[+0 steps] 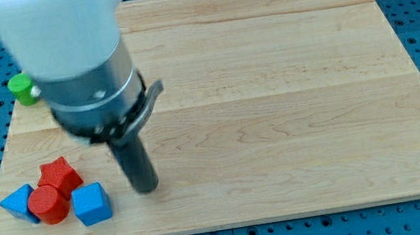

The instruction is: Move the yellow heart right side of the yellow hexagon

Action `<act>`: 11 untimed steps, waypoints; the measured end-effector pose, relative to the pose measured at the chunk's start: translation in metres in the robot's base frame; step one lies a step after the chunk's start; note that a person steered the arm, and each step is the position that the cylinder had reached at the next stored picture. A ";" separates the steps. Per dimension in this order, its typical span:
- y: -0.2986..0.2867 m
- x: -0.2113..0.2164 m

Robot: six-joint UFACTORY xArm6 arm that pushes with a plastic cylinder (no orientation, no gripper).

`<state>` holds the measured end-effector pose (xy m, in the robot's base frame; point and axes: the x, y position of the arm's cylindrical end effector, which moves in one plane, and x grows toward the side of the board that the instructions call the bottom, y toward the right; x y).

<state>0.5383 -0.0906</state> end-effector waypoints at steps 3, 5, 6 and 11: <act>-0.034 -0.040; -0.039 -0.040; -0.052 -0.040; -0.126 -0.101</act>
<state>0.4369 -0.2168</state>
